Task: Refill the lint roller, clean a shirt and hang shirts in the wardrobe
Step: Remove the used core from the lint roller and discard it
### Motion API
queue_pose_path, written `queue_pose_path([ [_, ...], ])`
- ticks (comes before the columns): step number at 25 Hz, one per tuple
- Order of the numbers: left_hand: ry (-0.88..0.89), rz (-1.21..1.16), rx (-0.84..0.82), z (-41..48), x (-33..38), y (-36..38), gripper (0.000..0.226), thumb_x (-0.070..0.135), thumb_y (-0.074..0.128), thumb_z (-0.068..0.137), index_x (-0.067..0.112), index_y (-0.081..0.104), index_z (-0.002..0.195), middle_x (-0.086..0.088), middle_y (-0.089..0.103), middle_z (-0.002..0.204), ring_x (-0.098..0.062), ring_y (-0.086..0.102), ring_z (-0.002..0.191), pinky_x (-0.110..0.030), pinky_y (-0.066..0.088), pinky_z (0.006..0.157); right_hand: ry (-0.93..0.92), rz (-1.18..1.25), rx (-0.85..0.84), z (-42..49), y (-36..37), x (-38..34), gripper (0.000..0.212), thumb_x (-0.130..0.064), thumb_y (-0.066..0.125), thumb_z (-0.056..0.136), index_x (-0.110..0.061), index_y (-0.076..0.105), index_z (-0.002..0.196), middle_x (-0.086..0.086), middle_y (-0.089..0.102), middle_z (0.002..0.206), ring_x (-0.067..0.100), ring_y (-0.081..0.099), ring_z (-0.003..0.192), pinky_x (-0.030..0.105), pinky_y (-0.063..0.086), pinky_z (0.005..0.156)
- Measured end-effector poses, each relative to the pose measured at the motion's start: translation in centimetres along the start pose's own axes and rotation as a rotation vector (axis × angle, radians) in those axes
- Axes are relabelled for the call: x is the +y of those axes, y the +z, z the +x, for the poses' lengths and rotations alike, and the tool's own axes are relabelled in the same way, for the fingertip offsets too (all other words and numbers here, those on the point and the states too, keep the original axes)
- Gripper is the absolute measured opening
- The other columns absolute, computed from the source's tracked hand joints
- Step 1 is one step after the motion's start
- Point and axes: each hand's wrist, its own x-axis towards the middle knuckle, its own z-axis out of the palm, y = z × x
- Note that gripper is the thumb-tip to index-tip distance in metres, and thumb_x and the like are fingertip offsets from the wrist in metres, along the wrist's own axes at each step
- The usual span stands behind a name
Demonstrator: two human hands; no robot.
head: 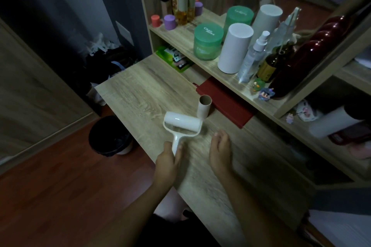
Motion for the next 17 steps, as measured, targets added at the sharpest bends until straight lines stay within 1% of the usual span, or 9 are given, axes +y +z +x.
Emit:
queue_pose_path([
  [1, 0.044, 0.032, -0.033, -0.2, -0.2, 0.1, 0.025, 0.036, 0.042, 0.096, 0.011, 0.039, 0.093, 0.002, 0.054, 0.069, -0.028, 0.059, 0.067, -0.027, 0.031, 0.050, 0.080, 0.137, -0.024, -0.3, 0.1, -1.2, 0.059, -0.062, 0.023, 0.089, -0.028, 0.035, 0.135, 0.005, 0.058, 0.121, 0.021, 0.061, 0.102, 0.045, 0.052, 0.088],
  [2, 0.081, 0.051, -0.060, -0.5, -0.2, 0.1, 0.025, 0.036, 0.042, 0.096, 0.011, 0.040, 0.096, -0.001, 0.056, 0.073, -0.031, 0.062, 0.071, -0.029, 0.032, 0.054, 0.158, 0.313, -0.053, -0.6, 0.1, -2.4, 0.056, -0.058, 0.024, 0.092, -0.027, 0.032, 0.137, 0.003, 0.058, 0.116, 0.024, 0.062, 0.098, 0.044, 0.053, 0.084],
  [4, 0.137, 0.072, -0.125, -0.9, -0.6, 0.3, 0.027, 0.039, 0.040, 0.096, 0.012, 0.040, 0.103, -0.003, 0.059, 0.080, -0.032, 0.064, 0.078, -0.029, 0.037, 0.059, 0.193, 0.561, -0.068, -1.0, -0.2, -4.5, 0.047, -0.042, 0.030, 0.097, -0.021, 0.031, 0.140, 0.000, 0.045, 0.117, 0.028, 0.060, 0.099, 0.035, 0.055, 0.074],
  [7, 0.211, 0.081, -0.178, -1.7, -0.5, -0.1, 0.039, 0.049, 0.035, 0.094, 0.014, 0.041, 0.110, -0.008, 0.065, 0.091, -0.031, 0.064, 0.085, -0.032, 0.043, 0.066, 0.076, 0.532, 0.013, -1.3, -0.8, -6.1, 0.036, -0.034, 0.035, 0.098, -0.015, 0.047, 0.126, 0.008, 0.052, 0.118, 0.029, 0.060, 0.098, 0.012, 0.048, 0.052],
  [9, 0.295, 0.039, -0.150, -1.9, -0.2, -0.6, 0.047, 0.057, 0.028, 0.089, 0.018, 0.046, 0.106, -0.003, 0.064, 0.088, -0.023, 0.063, 0.080, -0.032, 0.043, 0.066, 0.064, 0.553, 0.052, -1.5, -1.4, -6.9, 0.025, -0.027, 0.036, 0.098, -0.013, 0.054, 0.108, 0.012, 0.057, 0.112, 0.024, 0.058, 0.097, 0.007, 0.046, 0.049],
  [11, 0.218, -0.119, -0.022, -1.0, 0.6, -1.4, 0.036, 0.055, 0.027, 0.086, 0.026, 0.048, 0.091, 0.003, 0.060, 0.079, -0.015, 0.060, 0.072, -0.030, 0.042, 0.065, 0.078, 0.595, 0.061, -1.6, -2.4, -7.6, 0.020, -0.021, 0.037, 0.097, -0.016, 0.055, 0.096, 0.011, 0.058, 0.107, 0.022, 0.056, 0.095, 0.014, 0.049, 0.054],
  [13, 0.088, -0.355, 0.055, 0.7, 2.2, -2.5, 0.025, 0.050, 0.032, 0.087, 0.034, 0.049, 0.093, 0.006, 0.061, 0.086, -0.014, 0.061, 0.073, -0.030, 0.046, 0.065, 0.051, 0.562, 0.058, -1.5, -3.3, -7.9, 0.020, -0.018, 0.039, 0.094, -0.019, 0.057, 0.086, 0.008, 0.059, 0.102, 0.022, 0.056, 0.094, 0.023, 0.048, 0.060],
  [15, 0.161, -0.434, -0.037, 1.8, 3.6, -3.8, 0.029, 0.050, 0.042, 0.085, 0.037, 0.049, 0.110, 0.013, 0.058, 0.102, -0.011, 0.061, 0.085, -0.025, 0.052, 0.071, 0.051, 0.556, 0.036, -1.5, -3.8, -7.9, 0.022, -0.017, 0.041, 0.092, -0.024, 0.057, 0.079, 0.006, 0.058, 0.099, 0.023, 0.056, 0.094, 0.029, 0.048, 0.065],
  [17, 0.301, -0.358, -0.124, 1.9, 4.7, -4.5, 0.036, 0.050, 0.055, 0.078, 0.041, 0.049, 0.113, 0.018, 0.053, 0.109, -0.006, 0.059, 0.092, -0.018, 0.051, 0.074, 0.081, 0.609, 0.009, -1.6, -4.1, -8.0, 0.023, -0.016, 0.041, 0.091, -0.024, 0.057, 0.077, 0.006, 0.058, 0.097, 0.024, 0.057, 0.094, 0.032, 0.049, 0.068],
])
